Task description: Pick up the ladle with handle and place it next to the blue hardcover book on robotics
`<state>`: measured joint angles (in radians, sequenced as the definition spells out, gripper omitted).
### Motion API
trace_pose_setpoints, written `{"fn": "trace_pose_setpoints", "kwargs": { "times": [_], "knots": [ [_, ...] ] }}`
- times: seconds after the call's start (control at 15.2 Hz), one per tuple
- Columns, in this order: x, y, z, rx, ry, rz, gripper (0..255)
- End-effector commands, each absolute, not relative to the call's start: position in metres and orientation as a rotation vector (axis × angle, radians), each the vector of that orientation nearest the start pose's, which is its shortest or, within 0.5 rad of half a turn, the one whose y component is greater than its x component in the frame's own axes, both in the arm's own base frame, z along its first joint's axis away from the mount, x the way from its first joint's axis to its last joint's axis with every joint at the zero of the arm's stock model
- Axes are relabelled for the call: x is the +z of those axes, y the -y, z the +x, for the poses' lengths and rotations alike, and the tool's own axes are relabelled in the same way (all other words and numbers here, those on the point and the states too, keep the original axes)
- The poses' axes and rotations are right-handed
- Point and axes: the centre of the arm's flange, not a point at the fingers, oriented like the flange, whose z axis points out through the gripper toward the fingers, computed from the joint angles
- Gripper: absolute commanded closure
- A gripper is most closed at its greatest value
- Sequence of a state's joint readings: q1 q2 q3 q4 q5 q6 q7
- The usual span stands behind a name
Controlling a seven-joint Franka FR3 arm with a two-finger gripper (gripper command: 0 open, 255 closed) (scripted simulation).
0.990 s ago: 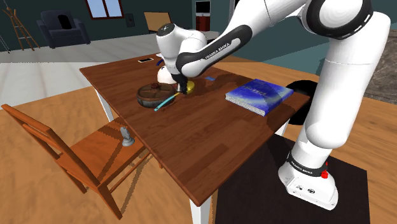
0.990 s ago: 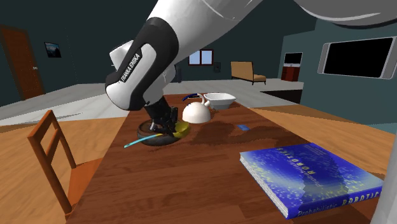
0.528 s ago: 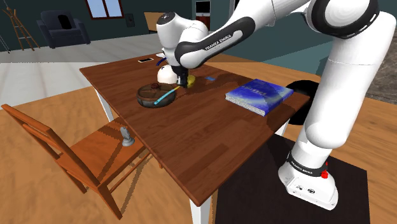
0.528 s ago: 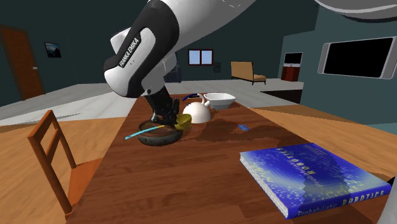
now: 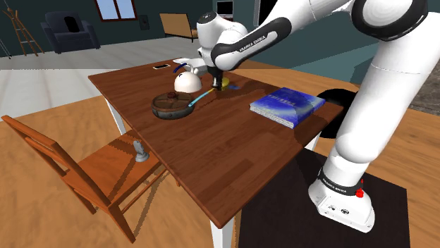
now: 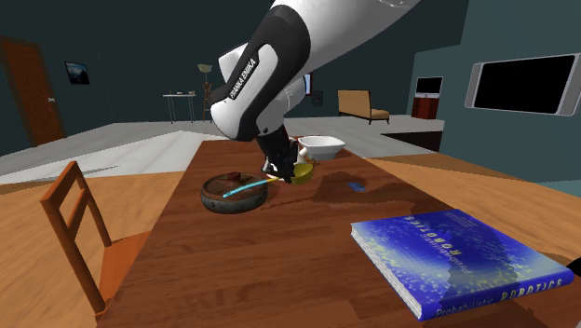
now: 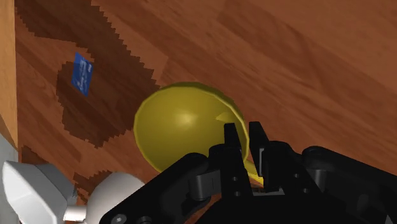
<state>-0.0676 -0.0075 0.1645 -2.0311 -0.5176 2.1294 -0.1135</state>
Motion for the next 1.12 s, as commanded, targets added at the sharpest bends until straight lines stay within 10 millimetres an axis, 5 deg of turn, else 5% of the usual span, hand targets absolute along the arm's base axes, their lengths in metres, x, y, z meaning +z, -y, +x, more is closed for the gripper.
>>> {"fn": "trace_pose_setpoints", "kwargs": {
  "times": [0.0,1.06],
  "knots": [
    [0.465,-0.007,0.56,-0.182,0.831,-3.493,255],
    [0.466,0.204,0.551,-0.182,0.831,-3.493,255]
  ]
}}
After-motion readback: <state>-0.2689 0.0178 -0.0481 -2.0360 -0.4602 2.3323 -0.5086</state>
